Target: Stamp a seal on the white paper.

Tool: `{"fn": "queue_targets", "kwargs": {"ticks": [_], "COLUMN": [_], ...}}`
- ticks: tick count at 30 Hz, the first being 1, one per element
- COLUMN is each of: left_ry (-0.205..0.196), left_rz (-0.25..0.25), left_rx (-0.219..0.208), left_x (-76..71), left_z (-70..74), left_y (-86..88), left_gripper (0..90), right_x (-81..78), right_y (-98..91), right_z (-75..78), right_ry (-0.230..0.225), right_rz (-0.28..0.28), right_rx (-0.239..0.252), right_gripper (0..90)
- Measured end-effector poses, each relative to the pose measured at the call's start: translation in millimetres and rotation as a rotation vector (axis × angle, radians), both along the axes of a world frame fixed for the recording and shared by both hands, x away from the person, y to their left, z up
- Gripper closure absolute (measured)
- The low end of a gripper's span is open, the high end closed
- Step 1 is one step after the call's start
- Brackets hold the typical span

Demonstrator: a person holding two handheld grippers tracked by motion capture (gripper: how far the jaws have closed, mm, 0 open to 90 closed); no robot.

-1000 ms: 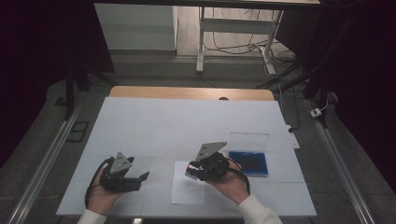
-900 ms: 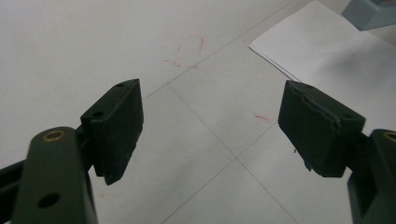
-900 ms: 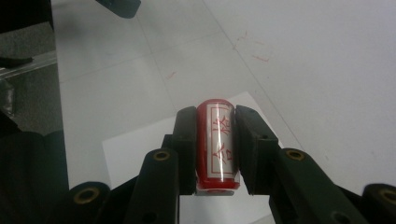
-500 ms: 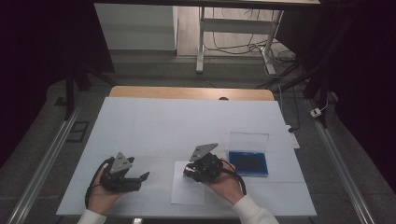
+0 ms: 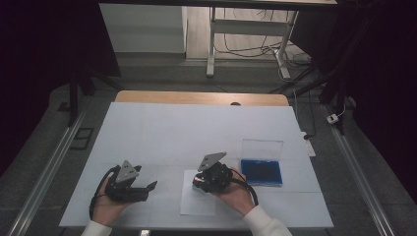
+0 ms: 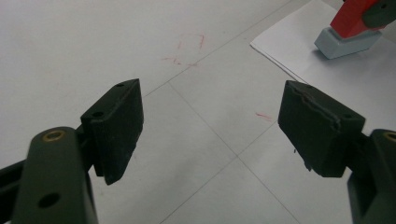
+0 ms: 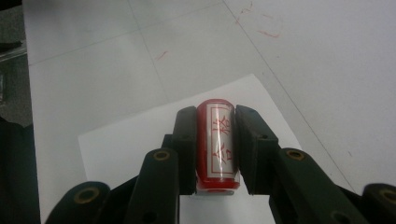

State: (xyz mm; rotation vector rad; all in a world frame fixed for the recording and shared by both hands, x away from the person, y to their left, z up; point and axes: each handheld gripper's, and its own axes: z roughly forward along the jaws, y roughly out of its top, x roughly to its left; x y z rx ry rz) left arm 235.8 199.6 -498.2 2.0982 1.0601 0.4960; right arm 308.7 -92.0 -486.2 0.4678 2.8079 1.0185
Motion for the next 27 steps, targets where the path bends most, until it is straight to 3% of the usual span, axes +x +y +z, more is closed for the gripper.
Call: {"fn": "queue_targets", "kwargs": {"ticks": [27], "left_ry": [0.000], "left_rz": [0.001], "left_rx": [-0.001], "left_x": [-0.4], "left_z": [0.1], "left_y": [0.8], "left_gripper": [23.1], "right_x": [-0.7], "right_y": [3.8], "right_z": [-7.0], "right_ry": [-0.005], "right_rz": [0.009], "right_rx": [-0.026], "right_gripper": [70.1]}}
